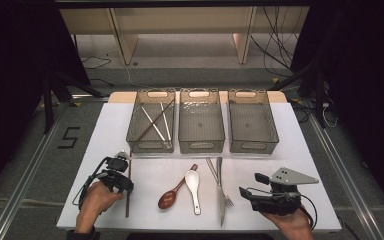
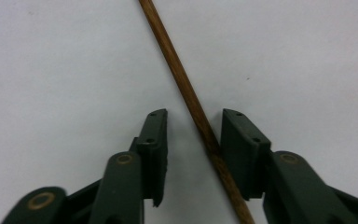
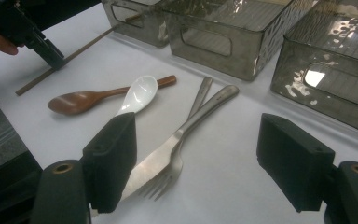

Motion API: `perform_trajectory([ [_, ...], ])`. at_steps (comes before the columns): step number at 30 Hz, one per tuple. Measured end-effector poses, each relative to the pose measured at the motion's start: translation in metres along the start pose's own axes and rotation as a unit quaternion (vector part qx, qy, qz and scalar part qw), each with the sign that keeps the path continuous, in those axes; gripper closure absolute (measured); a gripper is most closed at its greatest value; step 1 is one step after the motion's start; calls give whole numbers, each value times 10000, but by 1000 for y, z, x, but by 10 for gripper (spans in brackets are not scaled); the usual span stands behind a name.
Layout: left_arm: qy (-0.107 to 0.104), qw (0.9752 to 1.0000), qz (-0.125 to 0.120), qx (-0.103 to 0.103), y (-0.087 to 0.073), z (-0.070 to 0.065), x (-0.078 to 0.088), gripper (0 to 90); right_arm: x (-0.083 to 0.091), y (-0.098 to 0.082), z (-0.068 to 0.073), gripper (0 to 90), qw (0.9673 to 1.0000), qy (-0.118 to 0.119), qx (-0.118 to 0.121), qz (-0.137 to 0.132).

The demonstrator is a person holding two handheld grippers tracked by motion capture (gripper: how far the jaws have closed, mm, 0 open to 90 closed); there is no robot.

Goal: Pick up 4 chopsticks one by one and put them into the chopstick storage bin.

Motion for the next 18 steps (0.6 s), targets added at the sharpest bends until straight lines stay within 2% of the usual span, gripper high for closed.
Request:
perform_trajectory([
  [7, -47, 9999, 50, 77, -4, 9, 1, 755, 0, 0, 0, 295, 10000, -1, 6, 1],
  [13, -177, 9996, 78, 229, -7, 19, 3, 789, 0, 0, 0, 295, 10000, 6, -1, 4],
  [16, -91, 9994, 76, 321, -9, 25, 3, 807, 0, 0, 0, 295, 10000, -1, 3, 10],
  [18, -122, 9993, 61, 357, -10, 28, 3, 814, -1, 0, 0, 295, 10000, 1, -2, 10],
])
Point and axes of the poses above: each handheld gripper's, and its own axes: x roughly backward along the jaws, y roughly out of its top, z roughly to its left, the point moved 5 cm from there along -x, roughly forward along the jaws, and after that the axes turned 6 degrees about -x, right-handed, at the moved point
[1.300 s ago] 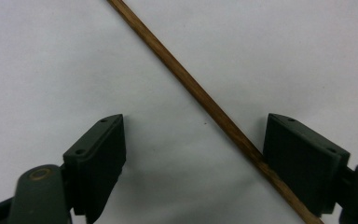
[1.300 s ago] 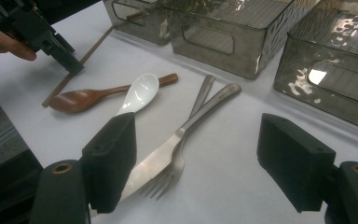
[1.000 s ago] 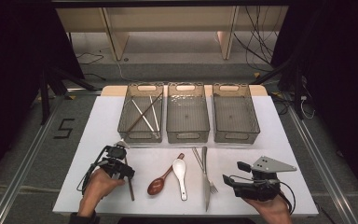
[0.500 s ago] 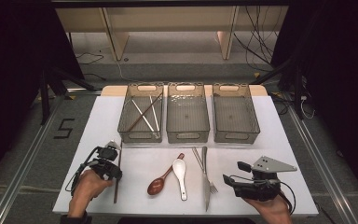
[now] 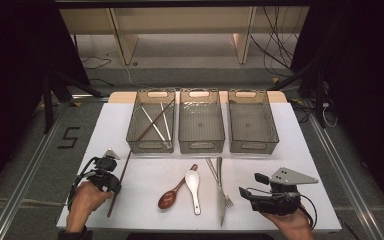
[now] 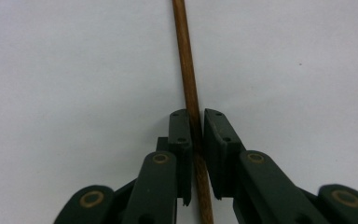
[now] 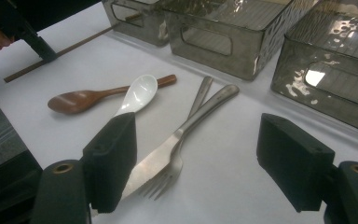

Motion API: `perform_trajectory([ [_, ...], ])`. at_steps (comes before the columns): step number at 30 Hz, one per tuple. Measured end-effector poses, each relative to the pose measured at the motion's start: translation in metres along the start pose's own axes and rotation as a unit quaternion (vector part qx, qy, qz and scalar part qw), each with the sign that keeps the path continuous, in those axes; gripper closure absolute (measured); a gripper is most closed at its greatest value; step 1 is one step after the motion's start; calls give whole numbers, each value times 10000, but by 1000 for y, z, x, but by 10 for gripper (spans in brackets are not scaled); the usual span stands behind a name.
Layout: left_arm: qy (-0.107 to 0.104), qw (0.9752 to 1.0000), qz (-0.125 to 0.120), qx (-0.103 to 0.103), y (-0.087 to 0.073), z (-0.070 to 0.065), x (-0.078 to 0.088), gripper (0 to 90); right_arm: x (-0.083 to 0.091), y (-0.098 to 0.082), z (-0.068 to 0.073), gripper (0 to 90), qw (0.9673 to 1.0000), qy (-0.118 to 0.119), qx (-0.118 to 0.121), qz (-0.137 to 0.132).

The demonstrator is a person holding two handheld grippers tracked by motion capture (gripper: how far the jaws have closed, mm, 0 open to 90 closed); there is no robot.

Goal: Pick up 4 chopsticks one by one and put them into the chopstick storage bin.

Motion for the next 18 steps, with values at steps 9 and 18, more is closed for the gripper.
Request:
perform_trajectory([
  [9, 71, 9998, -92, 131, -4, 15, 2, 842, 0, 0, 0, 297, 10000, 2, 19, 19],
  [18, 119, 9992, -351, 141, -3, 21, 8, 844, 0, 0, 0, 297, 10000, 4, 5, 6],
])
Point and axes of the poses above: each handheld gripper's, and its own axes: x roughly backward along the jaws, y roughly out of its top, z roughly to its left, the point moved 5 cm from there along -x, roughly forward along the jaws, and after that the axes turned 6 degrees about -x, right-handed, at the moved point
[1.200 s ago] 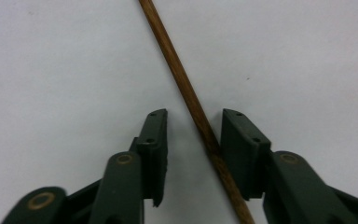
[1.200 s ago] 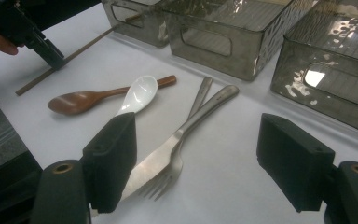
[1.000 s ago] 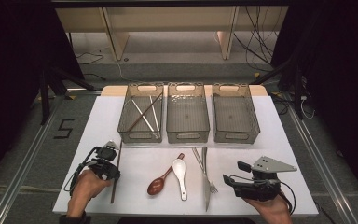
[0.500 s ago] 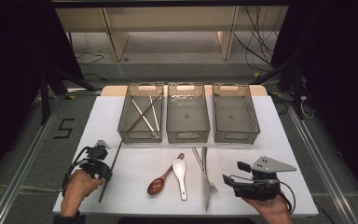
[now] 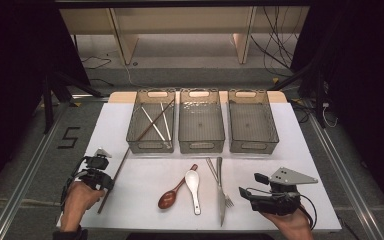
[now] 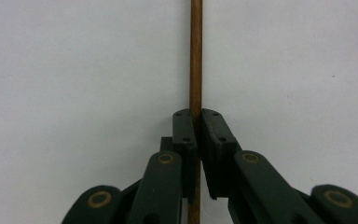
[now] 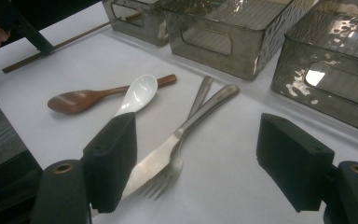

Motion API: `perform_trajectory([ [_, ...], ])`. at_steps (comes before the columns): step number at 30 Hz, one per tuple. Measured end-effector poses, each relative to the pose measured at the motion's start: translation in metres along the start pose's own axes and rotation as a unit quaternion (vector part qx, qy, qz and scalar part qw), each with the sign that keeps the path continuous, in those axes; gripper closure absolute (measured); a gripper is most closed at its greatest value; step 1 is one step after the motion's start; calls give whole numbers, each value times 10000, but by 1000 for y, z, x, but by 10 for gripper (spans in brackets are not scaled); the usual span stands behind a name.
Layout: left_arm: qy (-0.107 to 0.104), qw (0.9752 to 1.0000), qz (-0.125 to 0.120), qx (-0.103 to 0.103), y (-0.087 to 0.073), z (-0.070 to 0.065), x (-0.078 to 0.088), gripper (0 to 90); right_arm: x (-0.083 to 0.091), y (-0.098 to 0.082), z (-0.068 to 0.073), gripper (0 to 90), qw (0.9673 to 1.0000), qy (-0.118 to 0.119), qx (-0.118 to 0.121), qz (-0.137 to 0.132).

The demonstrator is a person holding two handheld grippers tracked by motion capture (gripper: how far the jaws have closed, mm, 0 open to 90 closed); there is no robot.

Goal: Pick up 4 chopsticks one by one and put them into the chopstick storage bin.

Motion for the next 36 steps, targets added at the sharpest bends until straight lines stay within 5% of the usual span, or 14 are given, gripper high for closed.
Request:
perform_trajectory([
  [13, -10, 9973, -717, 142, 9, 11, 30, 843, 0, 1, 0, 297, 10000, -16, 0, -21],
  [23, -371, 9883, -1465, 195, 27, 9, 55, 843, 0, 1, 1, 297, 10000, 4, 7, -36],
  [36, -591, 9814, -1824, -95, 59, -14, 61, 843, 0, 1, 0, 297, 10000, -7, 7, -55],
])
Point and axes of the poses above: each handheld gripper's, and its own axes: x roughly backward along the jaws, y roughly out of its top, z roughly to its left, the point moved 5 cm from there along -x, roughly forward along the jaws, and after that the axes turned 6 degrees about -x, right-handed, at the moved point
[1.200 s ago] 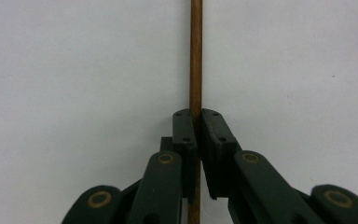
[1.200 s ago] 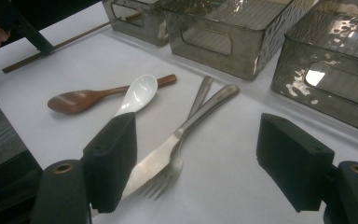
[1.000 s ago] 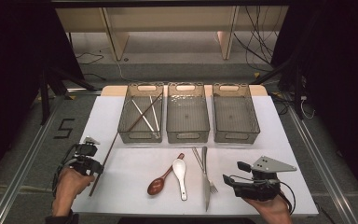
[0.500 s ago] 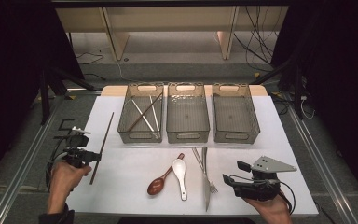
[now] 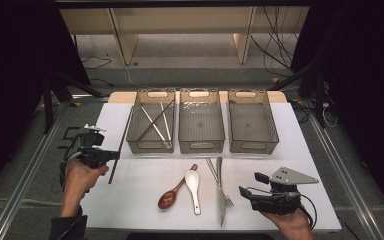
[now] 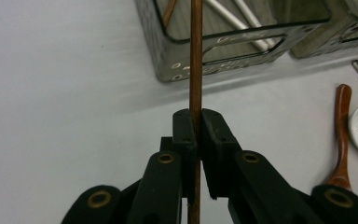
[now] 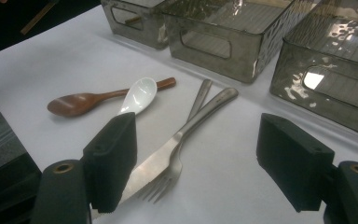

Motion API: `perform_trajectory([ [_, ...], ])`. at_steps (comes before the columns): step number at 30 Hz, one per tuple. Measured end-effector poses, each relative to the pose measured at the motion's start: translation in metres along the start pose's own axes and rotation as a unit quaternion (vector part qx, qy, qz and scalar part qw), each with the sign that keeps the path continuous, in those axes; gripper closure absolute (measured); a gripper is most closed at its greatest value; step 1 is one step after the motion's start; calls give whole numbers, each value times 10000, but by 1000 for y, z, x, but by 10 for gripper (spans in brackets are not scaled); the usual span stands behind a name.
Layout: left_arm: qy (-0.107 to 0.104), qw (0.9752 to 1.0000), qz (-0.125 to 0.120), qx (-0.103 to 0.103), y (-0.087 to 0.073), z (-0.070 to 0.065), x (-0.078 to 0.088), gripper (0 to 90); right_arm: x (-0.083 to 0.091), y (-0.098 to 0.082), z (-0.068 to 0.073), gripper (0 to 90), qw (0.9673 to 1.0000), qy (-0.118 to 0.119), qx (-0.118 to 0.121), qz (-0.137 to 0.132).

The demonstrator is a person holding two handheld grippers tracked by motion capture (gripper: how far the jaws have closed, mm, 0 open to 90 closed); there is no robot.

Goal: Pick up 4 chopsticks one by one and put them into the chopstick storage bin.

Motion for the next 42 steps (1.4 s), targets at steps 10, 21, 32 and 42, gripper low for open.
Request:
perform_trajectory([
  [10, -331, 9993, -169, -58, 23, -11, -9, 843, 1, -1, -1, 297, 10000, -3, -12, -5],
  [21, -477, 9980, -355, -210, 57, -17, -9, 842, 0, -1, -1, 297, 10000, 4, -23, 5],
  [32, -341, 9972, -394, -540, 90, -25, -19, 842, 0, -2, -1, 297, 10000, 13, -23, 19],
  [42, -42, 9974, -363, -626, 110, -12, -36, 842, -1, -3, -2, 297, 10000, 18, -26, 32],
])
Point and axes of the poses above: each handheld gripper's, and its own axes: x roughly backward along the jaws, y roughly out of its top, z roughly to its left, the point moved 5 cm from there along -x, roughly forward along the jaws, and after that the axes turned 6 degrees about -x, right-handed, at the moved point
